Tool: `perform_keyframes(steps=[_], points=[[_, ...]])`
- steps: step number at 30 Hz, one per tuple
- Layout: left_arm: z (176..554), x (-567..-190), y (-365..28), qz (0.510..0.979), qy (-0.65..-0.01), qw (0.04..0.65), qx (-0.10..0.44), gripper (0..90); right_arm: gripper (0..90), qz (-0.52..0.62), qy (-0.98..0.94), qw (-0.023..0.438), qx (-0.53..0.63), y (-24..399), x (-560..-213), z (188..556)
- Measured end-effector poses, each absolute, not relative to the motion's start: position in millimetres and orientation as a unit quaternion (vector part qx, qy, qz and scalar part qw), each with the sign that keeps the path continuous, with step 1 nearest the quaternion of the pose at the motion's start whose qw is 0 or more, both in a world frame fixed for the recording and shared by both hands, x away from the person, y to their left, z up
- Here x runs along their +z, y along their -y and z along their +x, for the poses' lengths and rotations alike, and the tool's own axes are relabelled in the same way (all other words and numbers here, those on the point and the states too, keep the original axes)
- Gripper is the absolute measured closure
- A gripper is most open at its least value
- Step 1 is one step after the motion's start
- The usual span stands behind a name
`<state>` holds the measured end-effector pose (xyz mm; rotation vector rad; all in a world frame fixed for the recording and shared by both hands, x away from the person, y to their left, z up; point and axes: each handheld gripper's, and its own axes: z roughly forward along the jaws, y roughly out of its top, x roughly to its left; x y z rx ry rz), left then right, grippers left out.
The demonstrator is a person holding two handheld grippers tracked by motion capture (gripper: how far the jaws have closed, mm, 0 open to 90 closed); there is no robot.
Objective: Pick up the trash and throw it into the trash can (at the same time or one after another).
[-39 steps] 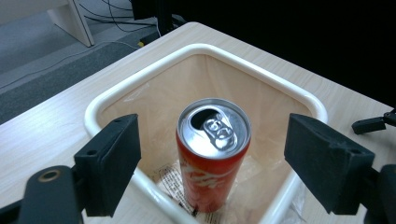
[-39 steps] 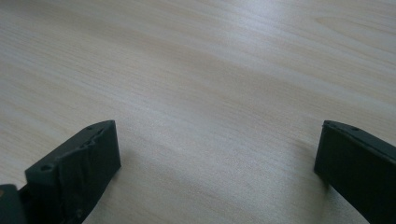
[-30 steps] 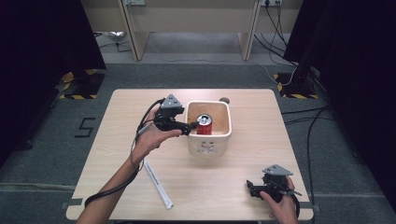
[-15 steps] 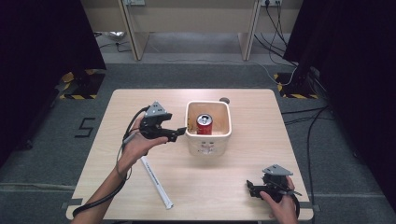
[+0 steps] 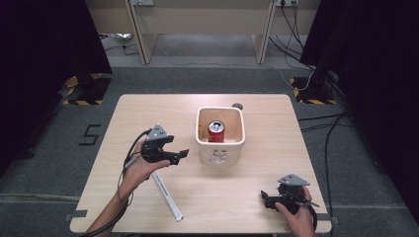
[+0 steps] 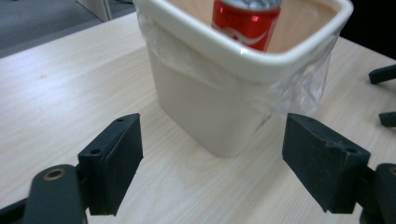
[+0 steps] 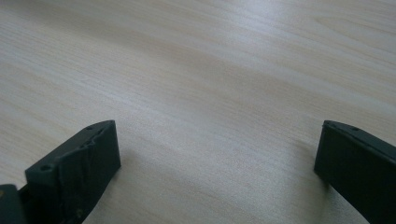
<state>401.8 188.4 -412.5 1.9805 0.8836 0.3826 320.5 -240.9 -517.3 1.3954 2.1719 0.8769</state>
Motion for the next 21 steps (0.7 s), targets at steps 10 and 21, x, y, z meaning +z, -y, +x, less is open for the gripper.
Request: perform_keyframes(steps=[10,21], points=[[391,-434,-193,0.801,-0.364,0.443,0.174,20.2,0.2,0.501,-0.780,0.206,0.315,241,-517,320],[378,-452,-206,0.794,-0.384,0.438,0.175,20.5,0.3,0.501,-0.779,0.206,0.315,241,-517,320]])
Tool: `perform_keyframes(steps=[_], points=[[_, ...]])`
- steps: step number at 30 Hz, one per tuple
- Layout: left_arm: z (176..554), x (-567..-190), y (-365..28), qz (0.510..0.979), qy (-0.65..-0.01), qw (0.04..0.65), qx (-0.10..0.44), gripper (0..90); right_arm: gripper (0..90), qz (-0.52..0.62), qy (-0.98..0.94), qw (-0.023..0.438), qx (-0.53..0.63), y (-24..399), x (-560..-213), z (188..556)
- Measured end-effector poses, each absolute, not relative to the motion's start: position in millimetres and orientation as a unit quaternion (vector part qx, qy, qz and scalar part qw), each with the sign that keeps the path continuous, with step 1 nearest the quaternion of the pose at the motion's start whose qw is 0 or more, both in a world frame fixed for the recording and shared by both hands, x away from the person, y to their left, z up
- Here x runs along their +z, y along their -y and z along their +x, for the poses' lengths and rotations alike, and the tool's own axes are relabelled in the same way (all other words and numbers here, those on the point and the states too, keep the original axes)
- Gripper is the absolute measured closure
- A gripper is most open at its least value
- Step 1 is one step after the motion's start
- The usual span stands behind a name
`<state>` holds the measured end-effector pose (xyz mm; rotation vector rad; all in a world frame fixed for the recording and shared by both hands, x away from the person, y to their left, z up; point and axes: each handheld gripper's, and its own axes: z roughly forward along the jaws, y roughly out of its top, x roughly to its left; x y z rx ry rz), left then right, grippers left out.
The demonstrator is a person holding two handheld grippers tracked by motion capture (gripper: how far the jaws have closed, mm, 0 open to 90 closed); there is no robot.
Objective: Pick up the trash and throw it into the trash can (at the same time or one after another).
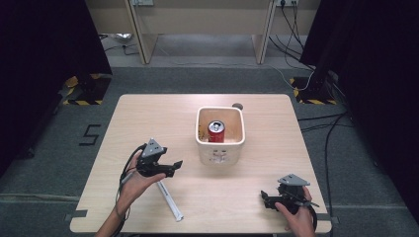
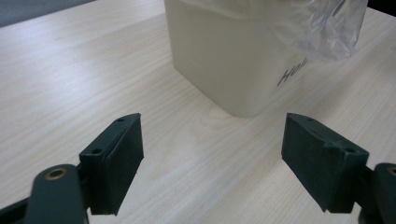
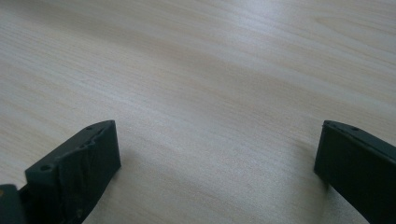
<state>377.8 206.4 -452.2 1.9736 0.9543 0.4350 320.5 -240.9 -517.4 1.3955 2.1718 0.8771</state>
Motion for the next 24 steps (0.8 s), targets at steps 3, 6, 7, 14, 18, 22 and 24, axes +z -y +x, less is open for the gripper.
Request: perform_keyframes(steps=[3,6,7,14,18,22,24], points=[[372,-461,-211,0.793,-0.389,0.438,0.164,20.5,0.3,0.501,-0.780,0.206,0.315,241,-517,320],[367,-471,-215,0.794,-0.399,0.428,0.168,20.5,0.2,0.501,-0.780,0.206,0.315,241,-517,320],[365,-474,-218,0.795,-0.402,0.421,0.170,20.6,0.2,0.501,-0.780,0.206,0.315,241,-517,320],[354,-487,-228,0.795,-0.421,0.397,0.182,21.2,0.2,0.501,-0.780,0.206,0.315,241,-517,320],[348,-500,-232,0.792,-0.443,0.376,0.188,22.3,0.2,0.501,-0.780,0.206,0.315,241,-517,320],[348,-506,-236,0.789,-0.457,0.357,0.204,22.7,0.2,0.501,-0.780,0.206,0.315,241,-517,320],[348,-509,-238,0.791,-0.459,0.347,0.206,22.8,0.3,0.501,-0.780,0.206,0.315,241,-517,320]])
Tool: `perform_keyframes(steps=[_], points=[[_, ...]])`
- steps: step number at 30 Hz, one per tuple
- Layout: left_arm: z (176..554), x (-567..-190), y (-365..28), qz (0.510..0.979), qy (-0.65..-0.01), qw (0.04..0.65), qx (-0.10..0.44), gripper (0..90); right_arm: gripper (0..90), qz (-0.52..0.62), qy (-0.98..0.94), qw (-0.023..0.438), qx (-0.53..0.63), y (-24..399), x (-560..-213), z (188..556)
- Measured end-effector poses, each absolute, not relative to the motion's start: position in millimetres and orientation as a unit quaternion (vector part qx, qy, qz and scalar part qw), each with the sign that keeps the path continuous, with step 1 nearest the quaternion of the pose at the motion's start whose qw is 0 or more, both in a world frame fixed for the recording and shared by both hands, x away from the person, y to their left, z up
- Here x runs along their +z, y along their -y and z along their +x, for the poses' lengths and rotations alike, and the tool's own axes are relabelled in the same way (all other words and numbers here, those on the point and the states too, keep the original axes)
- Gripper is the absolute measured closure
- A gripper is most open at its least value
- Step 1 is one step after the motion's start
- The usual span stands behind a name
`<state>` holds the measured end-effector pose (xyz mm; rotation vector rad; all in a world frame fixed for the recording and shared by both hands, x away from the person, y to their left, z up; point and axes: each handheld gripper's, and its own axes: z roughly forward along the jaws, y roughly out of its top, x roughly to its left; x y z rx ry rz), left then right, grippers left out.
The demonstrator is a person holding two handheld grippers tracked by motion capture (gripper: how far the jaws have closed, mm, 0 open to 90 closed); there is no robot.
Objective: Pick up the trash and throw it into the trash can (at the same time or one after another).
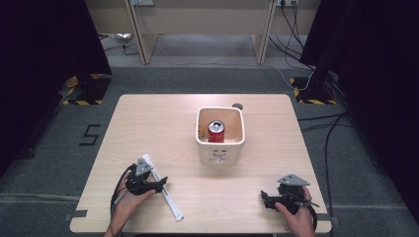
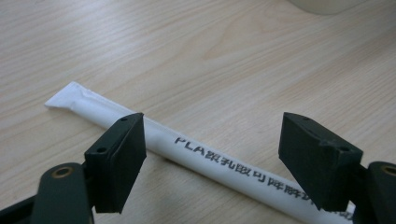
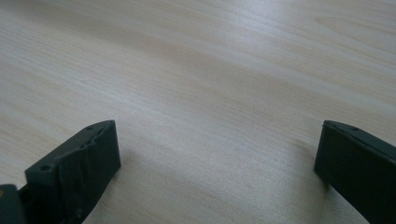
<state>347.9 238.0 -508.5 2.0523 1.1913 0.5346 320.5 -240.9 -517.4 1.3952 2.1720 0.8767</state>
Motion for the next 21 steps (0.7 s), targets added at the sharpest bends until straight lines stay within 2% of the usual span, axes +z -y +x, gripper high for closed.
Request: perform_keyframes(steps=[9,11,17,19,21], points=[[353,-516,-238,0.797,-0.462,0.334,0.201,26.7,0.3,0.500,-0.780,0.207,0.315,241,-517,321],[355,-515,-240,0.799,-0.458,0.332,0.203,30.0,0.2,0.499,-0.780,0.206,0.315,241,-517,321],[365,-513,-244,0.802,-0.454,0.342,0.181,48.4,0.2,0.499,-0.780,0.206,0.315,241,-517,321],[366,-513,-244,0.805,-0.451,0.340,0.182,50.9,0.2,0.499,-0.780,0.206,0.315,241,-517,321],[369,-512,-243,0.809,-0.444,0.343,0.176,61.4,0.2,0.498,-0.781,0.206,0.315,241,-517,321]])
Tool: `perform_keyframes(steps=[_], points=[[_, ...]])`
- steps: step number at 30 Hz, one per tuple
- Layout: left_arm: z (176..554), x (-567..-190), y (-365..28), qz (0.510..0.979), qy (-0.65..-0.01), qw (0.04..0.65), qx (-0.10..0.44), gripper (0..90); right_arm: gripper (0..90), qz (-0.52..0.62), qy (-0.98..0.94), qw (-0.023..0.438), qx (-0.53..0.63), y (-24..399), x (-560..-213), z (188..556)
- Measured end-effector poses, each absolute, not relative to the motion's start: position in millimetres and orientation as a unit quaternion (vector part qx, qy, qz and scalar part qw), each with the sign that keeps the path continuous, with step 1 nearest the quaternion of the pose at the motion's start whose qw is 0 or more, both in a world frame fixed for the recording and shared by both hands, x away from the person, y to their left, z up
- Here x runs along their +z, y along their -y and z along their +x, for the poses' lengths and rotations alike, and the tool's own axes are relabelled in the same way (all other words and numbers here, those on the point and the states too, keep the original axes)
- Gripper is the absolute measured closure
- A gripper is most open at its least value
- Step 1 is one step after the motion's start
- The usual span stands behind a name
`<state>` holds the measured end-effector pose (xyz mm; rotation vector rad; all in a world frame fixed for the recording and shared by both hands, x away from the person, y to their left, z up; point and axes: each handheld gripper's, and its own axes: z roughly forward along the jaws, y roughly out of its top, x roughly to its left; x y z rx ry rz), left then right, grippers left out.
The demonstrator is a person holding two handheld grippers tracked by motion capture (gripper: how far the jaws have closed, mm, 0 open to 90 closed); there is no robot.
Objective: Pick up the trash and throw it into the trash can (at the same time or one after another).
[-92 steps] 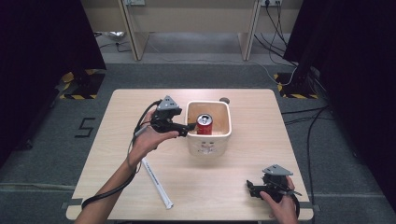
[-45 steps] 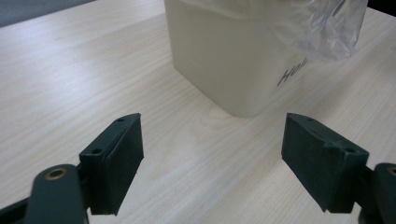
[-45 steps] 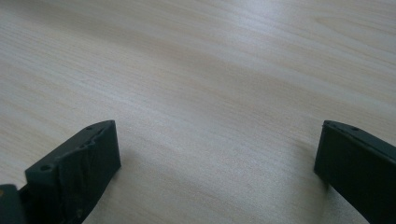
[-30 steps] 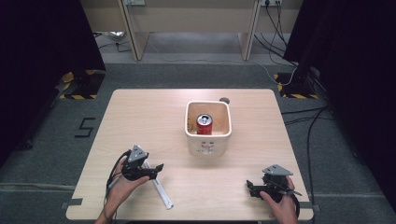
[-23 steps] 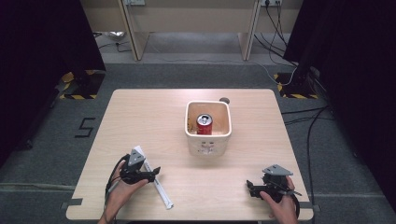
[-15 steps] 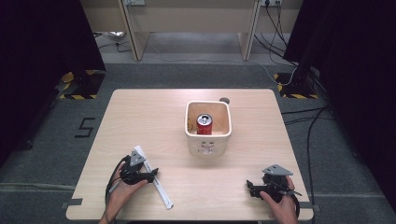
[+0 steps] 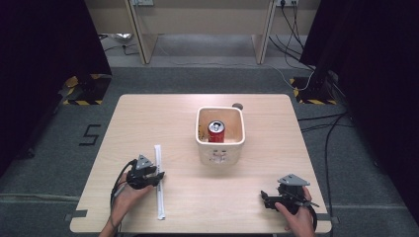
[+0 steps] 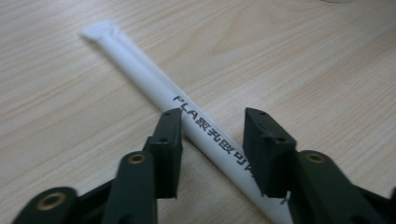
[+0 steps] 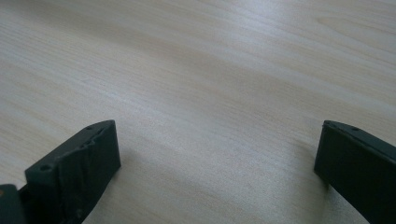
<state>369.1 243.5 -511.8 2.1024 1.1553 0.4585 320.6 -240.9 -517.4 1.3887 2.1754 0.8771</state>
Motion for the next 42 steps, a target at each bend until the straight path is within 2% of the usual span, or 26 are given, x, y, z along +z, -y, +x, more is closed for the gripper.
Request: perform_keyframes(steps=[6,9,11,13,18,29,42], points=[[373,-510,-243,0.820,-0.430,0.338,0.166,73.6,0.2,0.497,-0.782,0.207,0.314,241,-517,321],[374,-509,-243,0.823,-0.430,0.335,0.162,73.8,0.2,0.498,-0.781,0.206,0.315,241,-517,321],[374,-508,-244,0.821,-0.436,0.335,0.156,65.7,0.2,0.496,-0.782,0.207,0.315,241,-517,321],[373,-509,-243,0.822,-0.433,0.334,0.159,66.1,0.2,0.497,-0.782,0.207,0.315,241,-517,321],[373,-510,-246,0.822,-0.425,0.349,0.150,78.9,0.2,0.495,-0.783,0.207,0.315,241,-517,321],[378,-504,-250,0.815,-0.427,0.365,0.142,79.5,0.2,0.495,-0.783,0.207,0.315,241,-517,321],[385,-455,-259,0.800,-0.409,0.407,0.164,79.4,0.2,0.493,-0.784,0.208,0.315,241,-518,321]])
